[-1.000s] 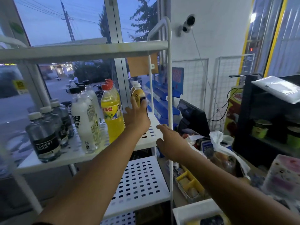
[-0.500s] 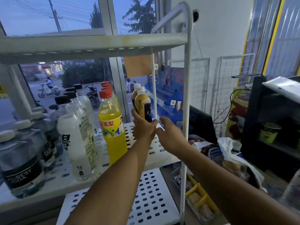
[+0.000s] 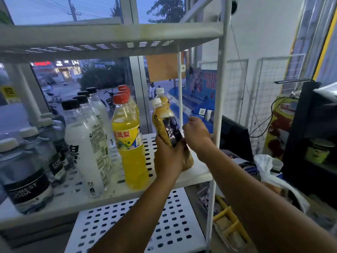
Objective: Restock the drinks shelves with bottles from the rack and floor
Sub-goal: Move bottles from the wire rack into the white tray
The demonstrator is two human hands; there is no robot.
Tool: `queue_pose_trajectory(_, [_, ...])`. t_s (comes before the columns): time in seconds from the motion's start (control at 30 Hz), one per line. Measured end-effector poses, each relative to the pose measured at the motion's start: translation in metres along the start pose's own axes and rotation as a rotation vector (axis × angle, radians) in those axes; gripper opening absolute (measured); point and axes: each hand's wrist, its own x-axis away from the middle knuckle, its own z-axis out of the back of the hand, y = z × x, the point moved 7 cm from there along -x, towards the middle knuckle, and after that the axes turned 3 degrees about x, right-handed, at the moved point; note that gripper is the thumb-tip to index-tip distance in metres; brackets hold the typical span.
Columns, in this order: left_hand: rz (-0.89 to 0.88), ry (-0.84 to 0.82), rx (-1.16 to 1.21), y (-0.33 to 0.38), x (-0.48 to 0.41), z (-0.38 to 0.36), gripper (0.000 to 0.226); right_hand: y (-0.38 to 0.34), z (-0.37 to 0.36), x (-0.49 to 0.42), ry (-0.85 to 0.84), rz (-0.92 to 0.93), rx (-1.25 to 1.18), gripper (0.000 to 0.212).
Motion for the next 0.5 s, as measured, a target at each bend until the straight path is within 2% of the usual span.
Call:
queue_pose_trajectory(0.1, [-0.061, -0.021, 0.032, 0.005, 0.033, 0.018, 0.052, 0.006, -0.008, -0.007, -0.049, -0.082, -0.038, 0.016])
queue_pose_trajectory(0.23, [-0.145, -0.098, 0.116, 0.019, 0.076, 0.038, 0.055, 0.01, -0.017, -0.015, -0.081, -0.137, -0.069, 0.047])
queue_pose_trajectory(0.37, [-0.123, -0.159, 0.2, 0.023, 0.1, 0.068, 0.06, 0.014, -0.032, -0.033, -0.128, -0.148, -0.064, 0.06])
queue_pose_trajectory(0.5, [-0.153, -0.12, 0.156, 0.025, 0.1, 0.107, 0.066, 0.006, -0.056, -0.053, -0.159, -0.119, -0.031, 0.073])
